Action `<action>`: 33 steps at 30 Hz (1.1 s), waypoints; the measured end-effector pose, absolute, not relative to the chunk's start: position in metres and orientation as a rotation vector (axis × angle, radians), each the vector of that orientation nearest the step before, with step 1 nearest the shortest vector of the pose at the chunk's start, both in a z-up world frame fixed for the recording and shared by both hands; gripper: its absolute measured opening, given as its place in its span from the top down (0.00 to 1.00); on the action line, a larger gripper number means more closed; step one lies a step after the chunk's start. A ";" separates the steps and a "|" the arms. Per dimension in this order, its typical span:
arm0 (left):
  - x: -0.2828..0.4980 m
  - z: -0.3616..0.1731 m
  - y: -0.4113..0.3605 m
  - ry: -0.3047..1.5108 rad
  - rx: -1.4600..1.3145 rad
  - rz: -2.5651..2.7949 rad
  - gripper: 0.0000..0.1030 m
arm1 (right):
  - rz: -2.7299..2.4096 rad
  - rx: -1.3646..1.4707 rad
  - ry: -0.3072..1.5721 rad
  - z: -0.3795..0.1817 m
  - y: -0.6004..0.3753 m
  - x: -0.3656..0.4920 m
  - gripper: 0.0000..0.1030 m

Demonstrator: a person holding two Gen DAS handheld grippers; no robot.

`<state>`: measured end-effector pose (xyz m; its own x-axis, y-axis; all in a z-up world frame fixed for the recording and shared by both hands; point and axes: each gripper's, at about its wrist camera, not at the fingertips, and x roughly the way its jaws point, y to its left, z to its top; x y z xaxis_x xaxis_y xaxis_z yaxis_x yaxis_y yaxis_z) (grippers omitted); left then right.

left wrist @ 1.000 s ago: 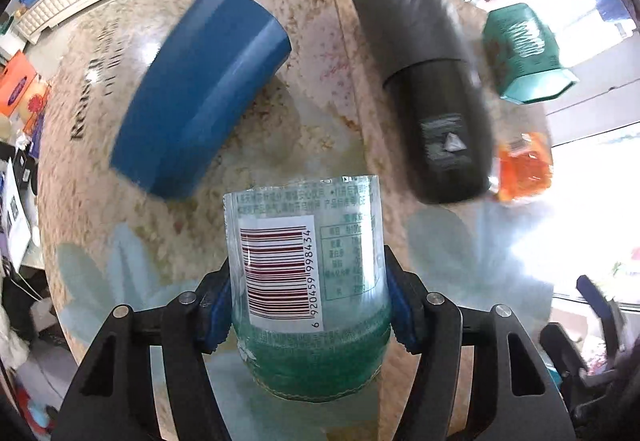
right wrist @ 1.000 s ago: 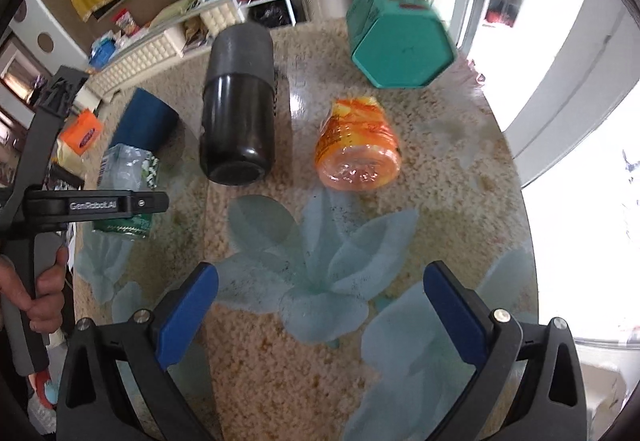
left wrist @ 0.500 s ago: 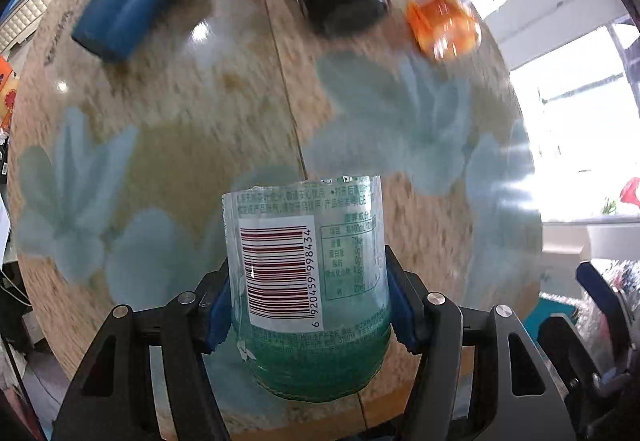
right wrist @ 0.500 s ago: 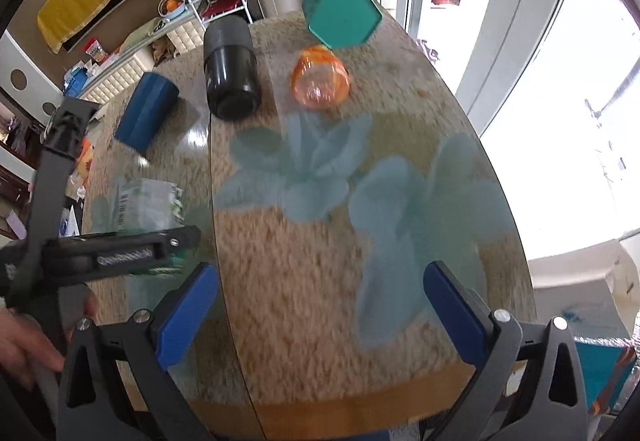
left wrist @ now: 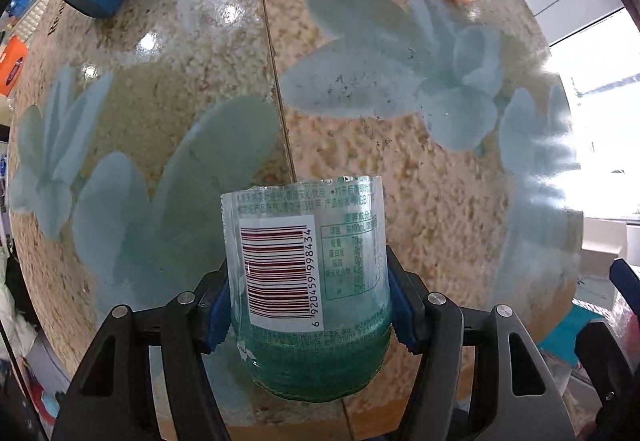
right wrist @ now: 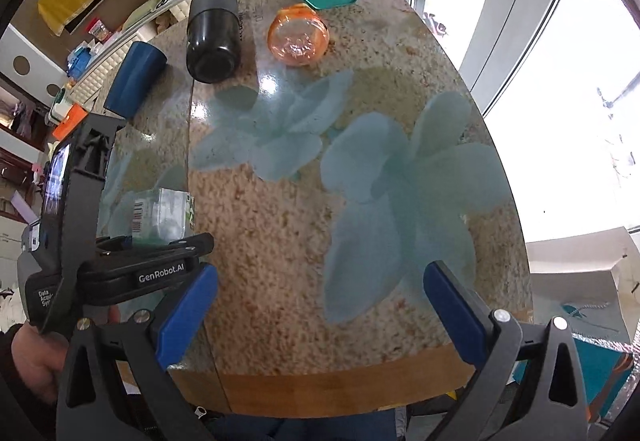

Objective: Flip cup upright
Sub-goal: 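Carry the held clear cup with the left tool toward the right tool, then grasp the clear cup with the right tool while the left tool releases it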

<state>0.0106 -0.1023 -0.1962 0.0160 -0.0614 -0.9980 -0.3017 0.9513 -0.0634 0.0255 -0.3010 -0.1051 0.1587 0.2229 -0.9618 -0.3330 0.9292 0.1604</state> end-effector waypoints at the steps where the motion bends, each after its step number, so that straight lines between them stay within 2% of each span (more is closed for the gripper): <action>1: 0.013 -0.197 -0.105 1.548 -0.281 0.203 0.34 | 0.403 -0.095 1.358 -0.106 -0.302 0.026 0.00; 5: 0.017 -0.213 -0.122 1.552 -0.257 0.237 0.31 | 0.420 -0.088 1.369 -0.109 -0.309 0.030 0.00; 10: 0.021 -0.222 -0.130 1.579 -0.265 0.237 0.07 | 0.443 -0.074 1.375 -0.110 -0.313 0.035 0.00; 15: 0.023 -0.219 -0.124 1.561 -0.282 0.225 0.04 | 0.465 -0.058 1.383 -0.111 -0.311 0.038 0.00; 17: 0.024 -0.215 -0.122 1.555 -0.286 0.229 0.00 | 0.471 -0.052 1.389 -0.112 -0.310 0.040 0.00; 25: 0.020 -0.186 -0.114 1.499 -0.347 0.127 0.00 | 0.486 -0.034 1.385 -0.103 -0.300 0.044 0.00; 33: -0.022 -0.154 -0.077 1.439 -0.375 0.106 0.00 | 0.512 -0.057 1.403 -0.102 -0.261 0.041 0.00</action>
<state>-0.0216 -0.0774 -0.1544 0.1379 -0.1525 -0.9786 -0.2938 0.9373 -0.1874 0.0410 -0.2610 -0.1023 0.0777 0.3087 -0.9480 -0.3748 0.8901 0.2592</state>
